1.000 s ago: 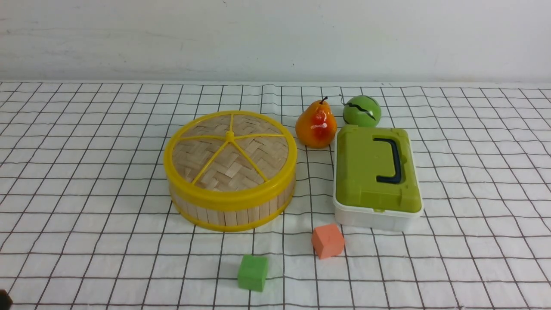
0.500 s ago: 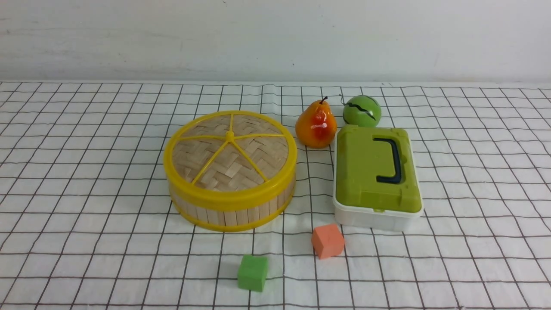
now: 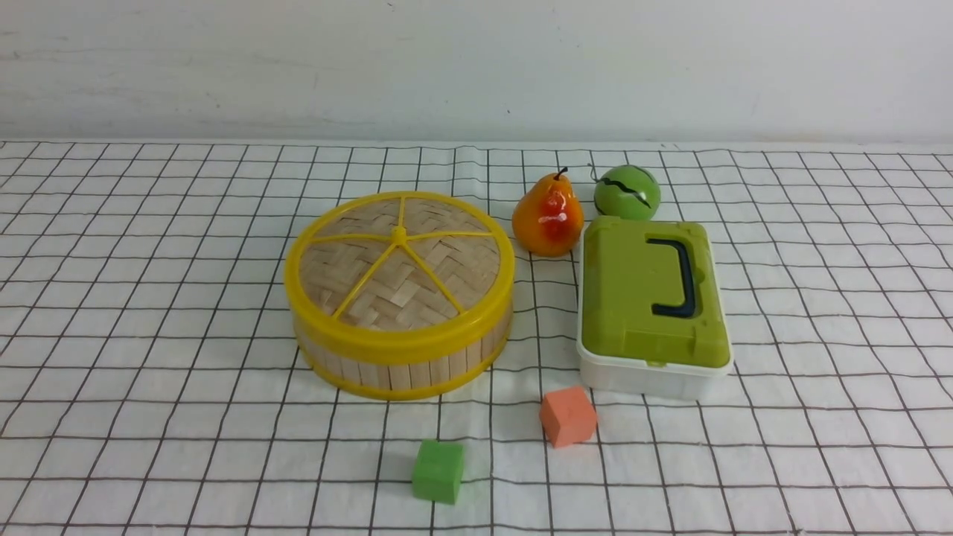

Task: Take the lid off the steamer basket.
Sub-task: Use the left arm to lift the lid of the steamer

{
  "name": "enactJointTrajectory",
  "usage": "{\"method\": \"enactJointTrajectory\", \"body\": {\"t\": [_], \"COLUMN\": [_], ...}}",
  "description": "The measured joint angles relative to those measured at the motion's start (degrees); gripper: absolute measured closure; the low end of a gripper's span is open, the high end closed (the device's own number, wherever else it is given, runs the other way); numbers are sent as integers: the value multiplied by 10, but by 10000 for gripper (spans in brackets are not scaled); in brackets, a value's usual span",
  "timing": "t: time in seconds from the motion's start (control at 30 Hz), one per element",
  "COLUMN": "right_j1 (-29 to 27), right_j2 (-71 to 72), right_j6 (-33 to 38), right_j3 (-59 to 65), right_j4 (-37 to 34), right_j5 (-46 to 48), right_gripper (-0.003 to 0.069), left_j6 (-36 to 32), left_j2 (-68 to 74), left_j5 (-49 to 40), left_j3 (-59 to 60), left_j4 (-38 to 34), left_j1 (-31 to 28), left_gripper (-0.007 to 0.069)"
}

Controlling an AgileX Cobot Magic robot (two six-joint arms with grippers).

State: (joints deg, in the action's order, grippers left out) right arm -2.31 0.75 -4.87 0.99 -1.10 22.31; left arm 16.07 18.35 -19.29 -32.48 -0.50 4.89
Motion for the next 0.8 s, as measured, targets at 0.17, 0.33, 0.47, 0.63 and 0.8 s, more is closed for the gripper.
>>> {"method": "enactJointTrajectory", "body": {"t": [0.17, 0.33, 0.47, 0.63, 0.8], "right_j1": [0, 0, 0, 0, 0], "right_j2": [0, 0, 0, 0, 0], "right_j6": [0, 0, 0, 0, 0], "right_j3": [0, 0, 0, 0, 0], "right_j4": [0, 0, 0, 0, 0], "right_j5": [0, 0, 0, 0, 0], "right_gripper": [419, 419, 419, 419, 419], "left_j6": [17, -114, -329, -449, -385], "left_j2": [163, 293, 382, 497, 612], "left_j5": [-92, -111, -145, -183, -226], "left_j3": [-18, -29, -66, -166, -308], "left_j4": [5, -202, -435, -558, -456], "left_j1": [0, 0, 0, 1, 4], "left_gripper": [637, 637, 637, 637, 637]}}
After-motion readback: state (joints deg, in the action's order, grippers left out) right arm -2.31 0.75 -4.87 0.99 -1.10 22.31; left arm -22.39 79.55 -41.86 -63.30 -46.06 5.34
